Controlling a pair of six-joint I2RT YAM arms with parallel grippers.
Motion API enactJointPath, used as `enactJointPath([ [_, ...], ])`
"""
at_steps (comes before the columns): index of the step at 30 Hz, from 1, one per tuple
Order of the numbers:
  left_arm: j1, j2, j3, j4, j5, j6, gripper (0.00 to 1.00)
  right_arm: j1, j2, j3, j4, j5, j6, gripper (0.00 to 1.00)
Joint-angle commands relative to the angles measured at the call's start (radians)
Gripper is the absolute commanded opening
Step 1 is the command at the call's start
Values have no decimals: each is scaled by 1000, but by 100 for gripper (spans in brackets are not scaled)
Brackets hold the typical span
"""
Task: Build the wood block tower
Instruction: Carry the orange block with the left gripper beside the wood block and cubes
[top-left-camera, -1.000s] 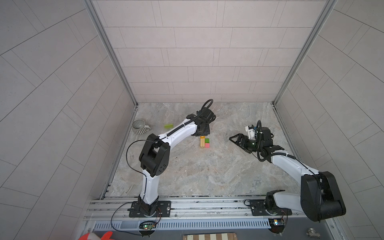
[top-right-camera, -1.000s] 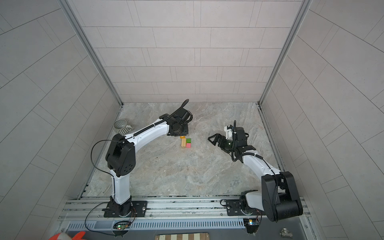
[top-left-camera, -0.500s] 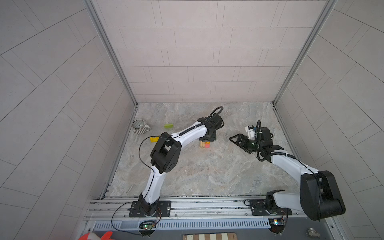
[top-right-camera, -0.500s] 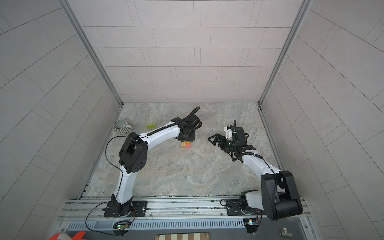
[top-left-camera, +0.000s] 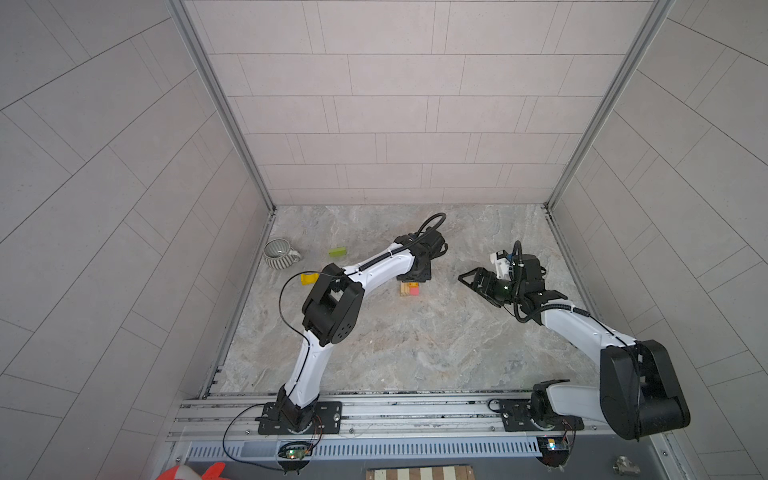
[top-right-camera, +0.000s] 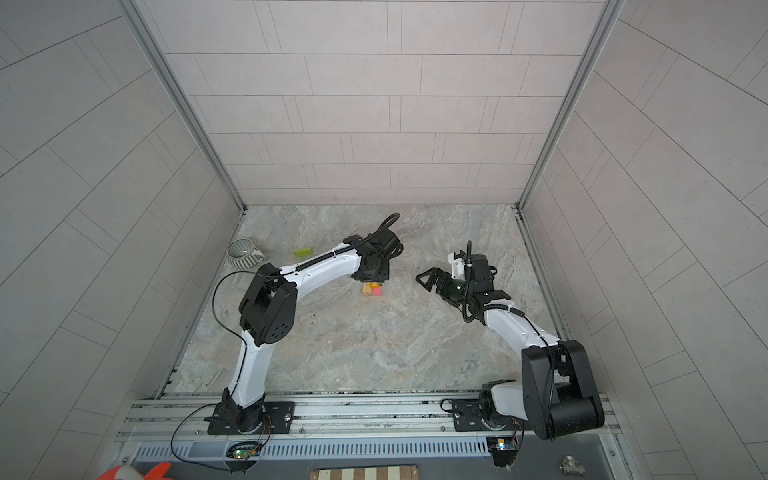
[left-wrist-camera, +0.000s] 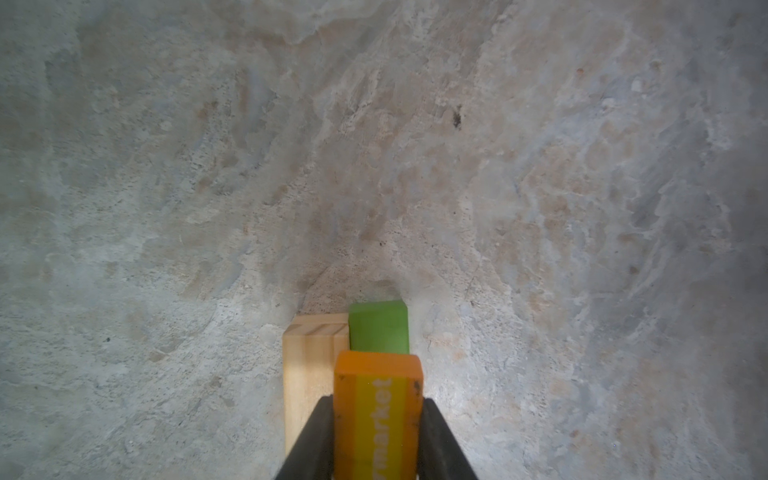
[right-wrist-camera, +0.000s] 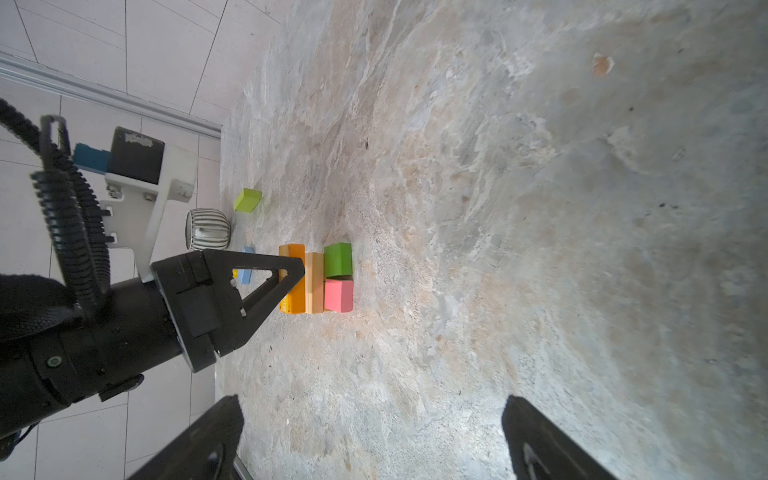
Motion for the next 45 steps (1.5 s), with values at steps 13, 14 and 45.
enactJointPath([
  [13,-4,28,14,22,-1,-12,27,-5,14,6,8,3,6,99],
  [14,-3,28,14,22,-2,-12,28,-3,15,7,7,4,5,99],
  [45,-4,27,-45,59,-5,-41,39,-2,33,3,22,-2,19,99],
])
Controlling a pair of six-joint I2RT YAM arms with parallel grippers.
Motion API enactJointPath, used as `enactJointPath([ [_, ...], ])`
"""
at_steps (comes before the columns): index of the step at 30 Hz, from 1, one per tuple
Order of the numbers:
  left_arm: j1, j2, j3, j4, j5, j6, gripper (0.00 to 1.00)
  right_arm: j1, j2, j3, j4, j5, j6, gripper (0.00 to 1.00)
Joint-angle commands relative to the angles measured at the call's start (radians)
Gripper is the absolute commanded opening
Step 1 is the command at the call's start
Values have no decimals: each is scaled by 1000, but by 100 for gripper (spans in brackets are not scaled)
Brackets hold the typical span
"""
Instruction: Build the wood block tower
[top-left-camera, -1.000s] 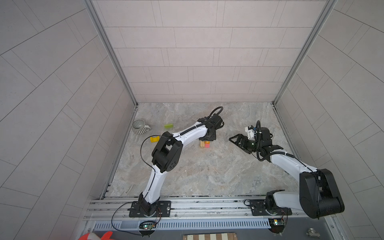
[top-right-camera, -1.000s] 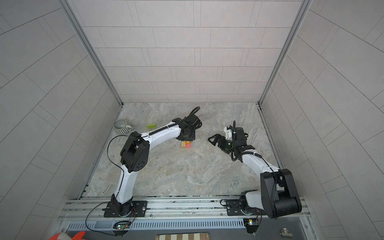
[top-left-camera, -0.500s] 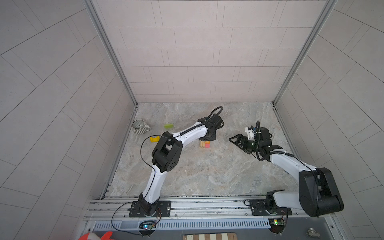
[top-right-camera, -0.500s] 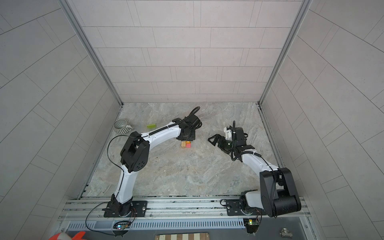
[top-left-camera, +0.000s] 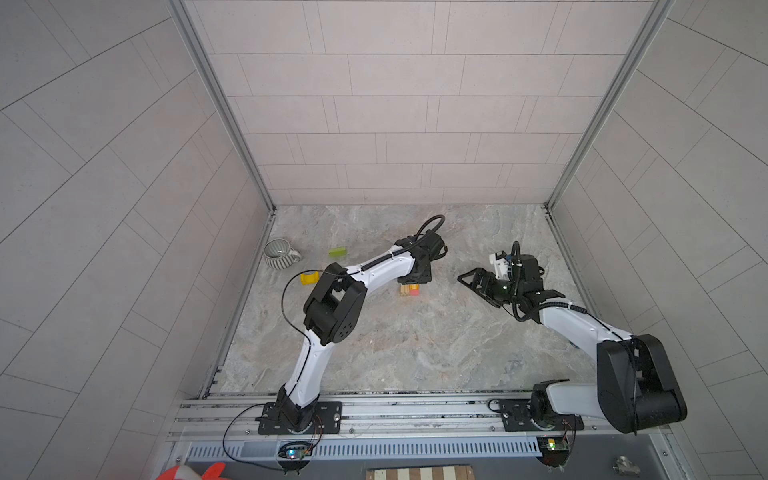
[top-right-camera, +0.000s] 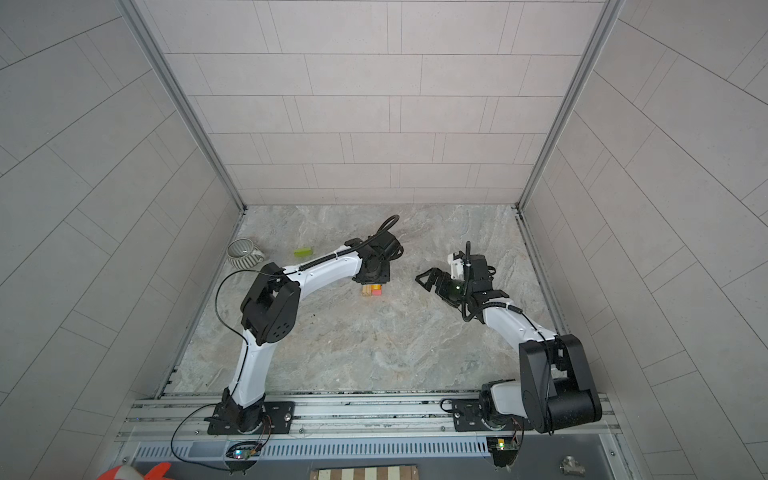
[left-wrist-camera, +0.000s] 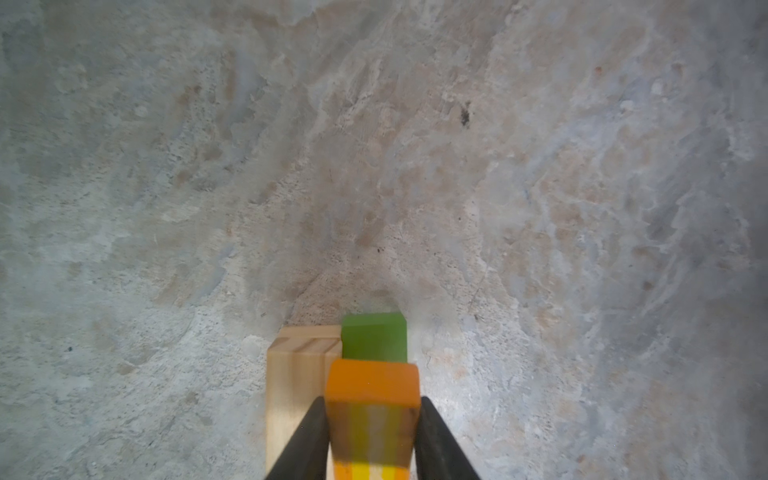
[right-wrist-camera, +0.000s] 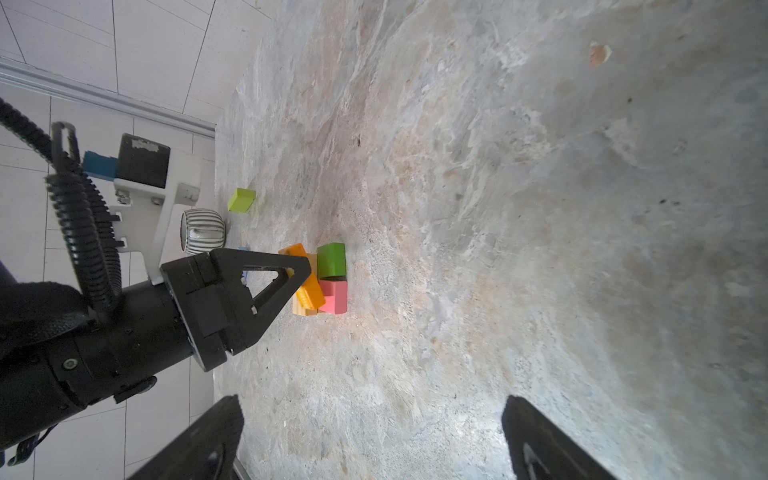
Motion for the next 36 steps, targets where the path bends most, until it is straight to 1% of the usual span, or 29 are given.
enactJointPath([
  [1,-4,18,-9,0,-6,-13,40,-2,4,3,7,-1,10,99],
  [8,-4,12,-13,0,-6,-14,43,-2,7,3,9,1,10,99],
  [11,-3,-3,-11,-9,-8,-13,47,-2,10,6,2,2,7,99],
  [13,-3,-27,-11,-15,-16,-12,50,-2,13,15,-17,5,-4,99],
  [15,-3,-55,-12,-25,-29,-6,51,-1,15,32,-51,13,-26,99],
  [18,3,-113,-28,-32,-39,-1,51,7,21,72,-131,39,-76,99],
  [20,12,-156,-53,-28,-37,-1,51,11,37,84,-136,34,-78,99],
  [23,34,-227,-123,-9,-28,-1,49,36,74,133,-197,44,-115,98],
  [24,47,-251,-153,4,-19,-1,47,50,88,155,-225,56,-134,93],
  [25,60,-273,-190,18,-6,-1,45,67,101,178,-260,79,-154,86],
  [27,92,-316,-260,51,15,0,38,96,120,216,-313,125,-185,72],
  [28,105,-333,-293,65,24,-1,34,107,127,233,-329,147,-194,62],
  [30,138,-366,-363,102,44,-1,26,124,147,273,-357,187,-207,24],
  [31,152,-380,-392,119,54,-2,22,129,161,295,-367,196,-210,12],
  [32,164,-386,-415,130,60,-3,18,133,177,313,-376,201,-213,4],
  [33,175,-392,-434,143,68,-3,14,139,197,338,-386,207,-215,0],
  [34,184,-393,-446,154,73,-1,9,145,218,365,-403,217,-223,0],
  [36,195,-391,-465,170,80,1,4,165,266,420,-437,241,-243,0],
])
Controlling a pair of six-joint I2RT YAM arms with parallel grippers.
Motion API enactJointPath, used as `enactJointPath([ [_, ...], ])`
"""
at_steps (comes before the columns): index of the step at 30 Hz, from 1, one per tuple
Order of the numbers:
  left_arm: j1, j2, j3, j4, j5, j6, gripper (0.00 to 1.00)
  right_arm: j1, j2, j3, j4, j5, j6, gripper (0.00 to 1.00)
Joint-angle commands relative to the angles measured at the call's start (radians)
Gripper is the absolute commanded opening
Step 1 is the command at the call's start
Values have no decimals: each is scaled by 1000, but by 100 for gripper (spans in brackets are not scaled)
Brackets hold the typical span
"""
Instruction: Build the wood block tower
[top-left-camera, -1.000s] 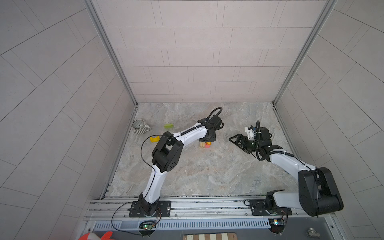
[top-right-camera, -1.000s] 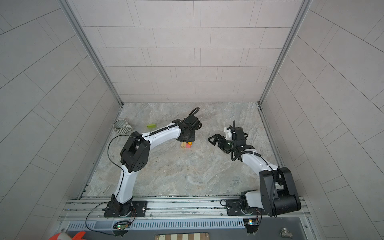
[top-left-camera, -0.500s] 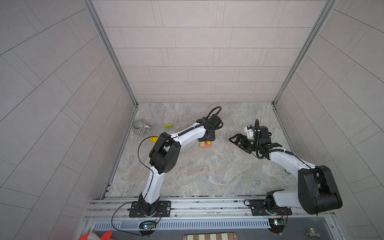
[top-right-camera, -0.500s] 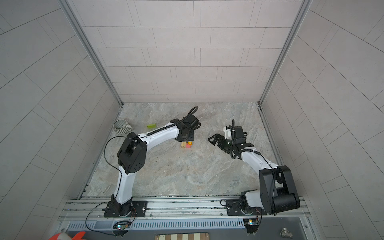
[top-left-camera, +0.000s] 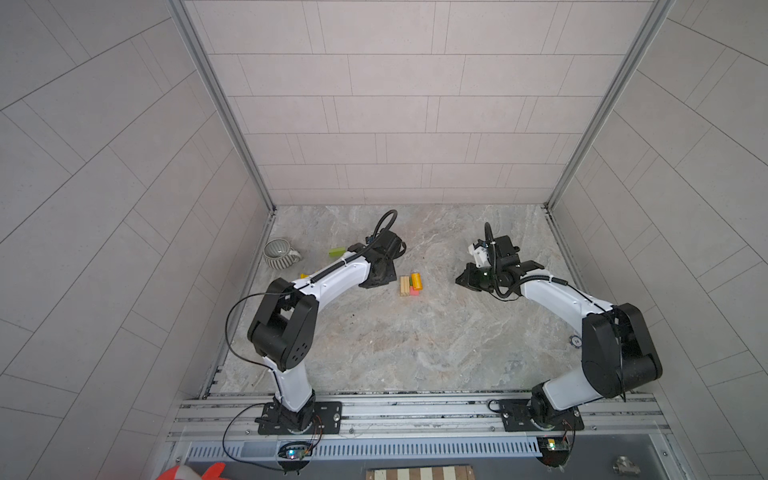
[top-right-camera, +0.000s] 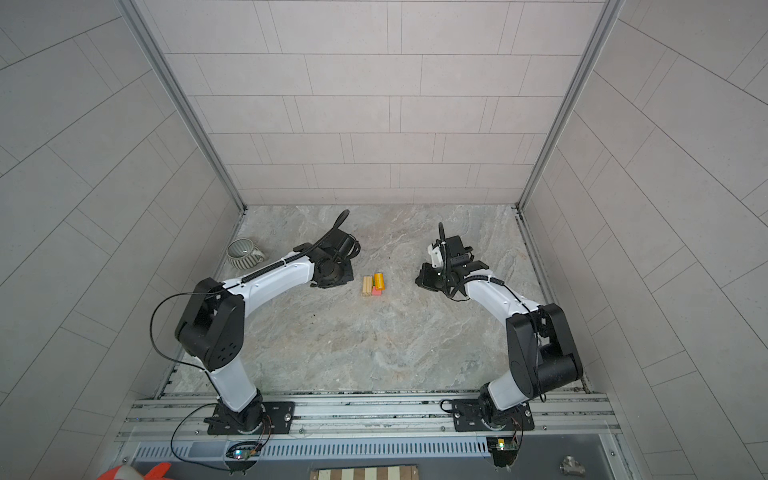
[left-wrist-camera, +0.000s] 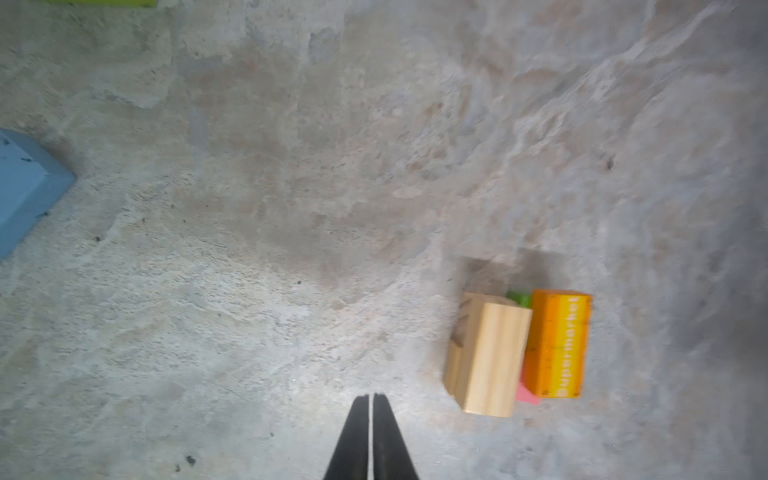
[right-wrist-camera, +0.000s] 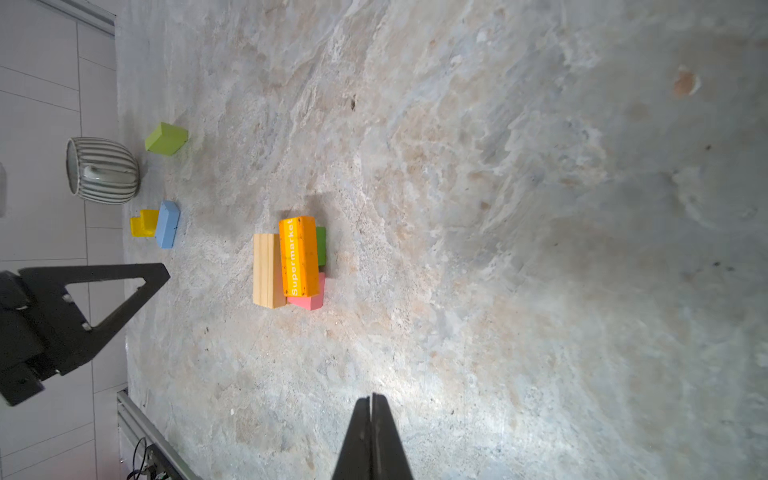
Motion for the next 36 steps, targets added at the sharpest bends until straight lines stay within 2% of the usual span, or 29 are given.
enactJointPath([
  [1,9,-14,-26,55,29,11,2,34,66,79,-95,78,-56,0],
  [5,18,16,-30,83,42,14,0,74,176,185,-157,117,-86,0],
  [21,23,120,-52,215,111,12,0,164,468,426,-192,116,-96,0],
  [36,16,155,-50,262,159,0,0,231,557,540,-255,171,-109,0],
])
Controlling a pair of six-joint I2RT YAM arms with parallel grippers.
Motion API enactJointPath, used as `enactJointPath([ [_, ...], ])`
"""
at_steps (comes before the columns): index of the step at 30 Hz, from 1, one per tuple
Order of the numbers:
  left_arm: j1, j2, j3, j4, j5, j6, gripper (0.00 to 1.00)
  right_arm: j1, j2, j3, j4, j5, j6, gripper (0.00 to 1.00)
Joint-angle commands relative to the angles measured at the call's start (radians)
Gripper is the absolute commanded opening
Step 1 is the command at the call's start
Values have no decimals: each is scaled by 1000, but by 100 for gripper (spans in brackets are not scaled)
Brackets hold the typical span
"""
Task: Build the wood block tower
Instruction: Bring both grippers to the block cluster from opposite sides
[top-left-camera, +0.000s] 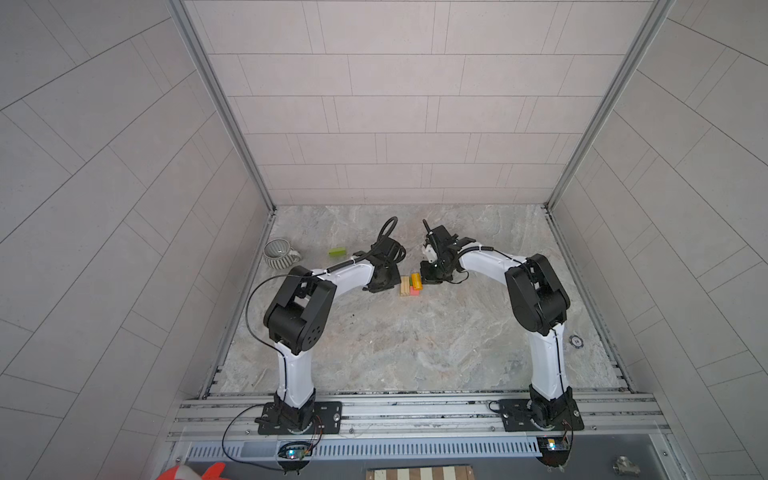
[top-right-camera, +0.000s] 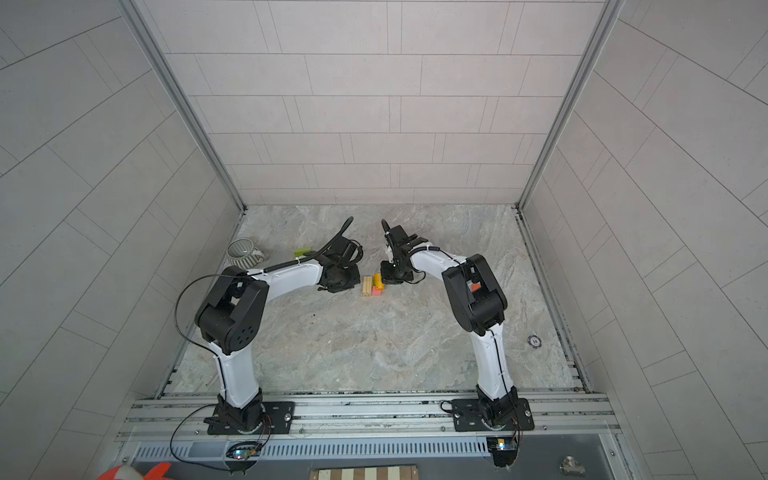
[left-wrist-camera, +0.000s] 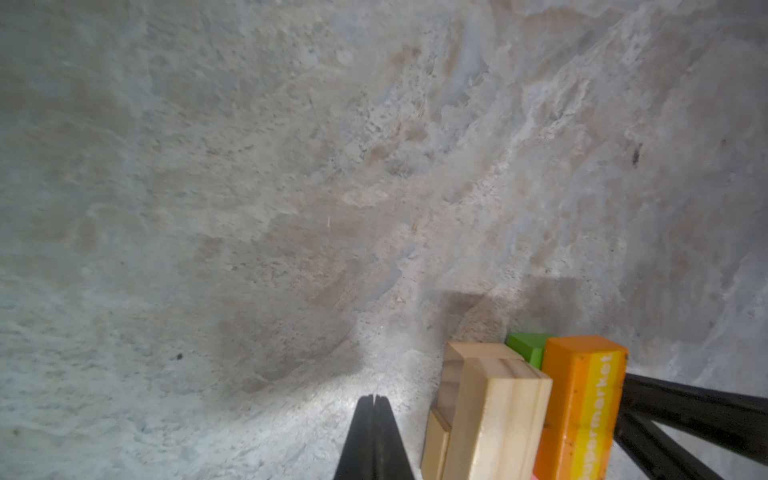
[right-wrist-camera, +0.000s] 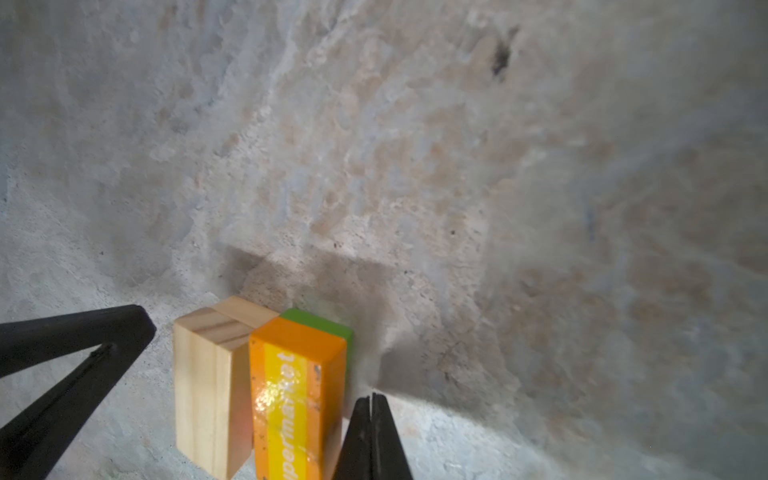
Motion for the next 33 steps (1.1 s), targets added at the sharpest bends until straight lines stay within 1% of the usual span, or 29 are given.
enactJointPath([
  [1,-7,19,-8,17,10,-2,0,12,10,21,-45,35,-15,0],
  [22,-43,35,-1,35,21,-16,0,50,-21,19,-65,43,-9,0],
  [33,-49,33,1,31,19,-18,0,48,-27,27,-84,58,-10,0],
])
